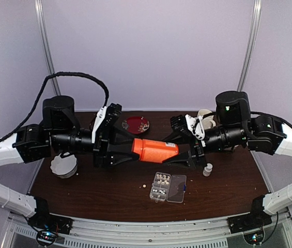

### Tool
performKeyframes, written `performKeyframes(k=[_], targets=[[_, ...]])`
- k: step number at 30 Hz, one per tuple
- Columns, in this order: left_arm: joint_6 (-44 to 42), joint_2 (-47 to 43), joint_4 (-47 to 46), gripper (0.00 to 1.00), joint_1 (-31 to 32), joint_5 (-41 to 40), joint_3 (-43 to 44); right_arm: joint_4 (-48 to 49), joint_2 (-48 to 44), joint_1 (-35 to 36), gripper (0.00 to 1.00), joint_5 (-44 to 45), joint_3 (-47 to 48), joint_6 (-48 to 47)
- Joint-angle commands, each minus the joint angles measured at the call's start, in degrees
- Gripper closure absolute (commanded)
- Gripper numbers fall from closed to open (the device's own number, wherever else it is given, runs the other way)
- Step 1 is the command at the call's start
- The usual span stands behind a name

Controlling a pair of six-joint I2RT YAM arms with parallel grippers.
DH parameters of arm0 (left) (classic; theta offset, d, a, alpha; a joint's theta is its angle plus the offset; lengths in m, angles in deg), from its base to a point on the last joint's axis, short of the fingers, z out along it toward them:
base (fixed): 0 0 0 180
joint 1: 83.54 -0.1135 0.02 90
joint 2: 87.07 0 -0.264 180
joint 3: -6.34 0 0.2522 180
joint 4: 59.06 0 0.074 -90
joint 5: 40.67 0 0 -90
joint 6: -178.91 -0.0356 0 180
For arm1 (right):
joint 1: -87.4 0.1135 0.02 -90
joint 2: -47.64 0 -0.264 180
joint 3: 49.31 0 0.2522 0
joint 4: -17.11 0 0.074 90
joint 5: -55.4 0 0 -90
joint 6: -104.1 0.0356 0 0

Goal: Sort the pills into containers
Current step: Screw the lid of the pill bottle onto the pill bottle.

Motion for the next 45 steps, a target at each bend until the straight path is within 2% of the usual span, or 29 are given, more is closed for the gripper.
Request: performKeyframes(k=[1,6,10,14,17,24,25,28,32,34,35,36,37,38,39,42,45], targets=[[-28.2,3.6,2.8,0.86,0.4,3.6,7.7,6.0,0.3,-0.2,1.0,-7.5,0.5,8.3],[-43.3,4.8,4.9,0.86,0.4,6.3,10.1,11.3,-0.9,-0.8,1.0,-9.4,-2.3,15.0],[-65.6,3.8,11.7,0.88,0.4,15.9,9.4,14.6,-1.4,-1.3,1.0,-12.4,-3.5,20.3],[-77.2,3.6,13.0,0.89,0.6,13.5,8.9,17.5,-2.3,-1.5,1.0,-13.9,-4.8,25.3],[-91.4,3.1,15.0,0.87,3.3,4.3,6.9,17.7,-2.4,-2.2,1.0,-14.5,-5.2,27.8],[-113.0,2.8,14.0,0.84,7.3,-14.7,4.0,16.0,-1.7,-3.9,1.0,-17.1,-6.7,29.8],[-117.1,2.7,12.3,0.84,7.7,-17.6,2.1,15.7,-1.3,-4.3,1.0,-17.7,-6.7,30.0],[-128.6,2.2,0.6,0.75,8.0,-24.5,-5.5,15.1,-0.7,-4.9,1.0,-19.6,-6.5,29.9],[-133.2,2.8,-4.1,0.72,8.1,-27.8,-8.2,14.3,-0.2,-5.4,1.0,-20.4,-6.1,29.5],[-134.4,3.1,-3.4,0.69,8.1,-28.7,-8.3,13.8,0.0,-5.7,1.0,-20.8,-5.9,29.4],[-134.0,3.3,-3.8,0.65,8.2,-29.1,-8.3,13.5,0.2,-5.8,1.0,-20.9,-5.7,29.4],[-132.3,3.4,-4.2,0.57,8.2,-28.4,-8.3,13.4,0.1,-6.0,1.0,-21.1,-5.7,29.4],[-130.7,3.2,-5.3,0.39,8.2,-27.6,-8.6,13.2,0.1,-6.2,1.0,-21.1,-5.6,29.3],[-128.2,3.0,-7.0,0.1,8.2,-26.9,-9.0,12.9,-0.1,-6.4,1.0,-21.0,-5.6,29.2],[-125.0,2.8,-8.9,0.03,8.2,-26.0,-9.1,12.4,-0.2,-6.7,1.0,-20.6,-5.5,29.0],[-110.4,1.3,-12.4,0.02,8.2,-24.2,-8.5,7.6,-0.6,-7.4,1.0,-18.2,-4.4,25.8],[-98.1,-1.0,-10.2,0.02,8.2,-24.7,-7.8,1.7,-1.1,-8.0,1.0,-16.3,-3.2,21.2]])
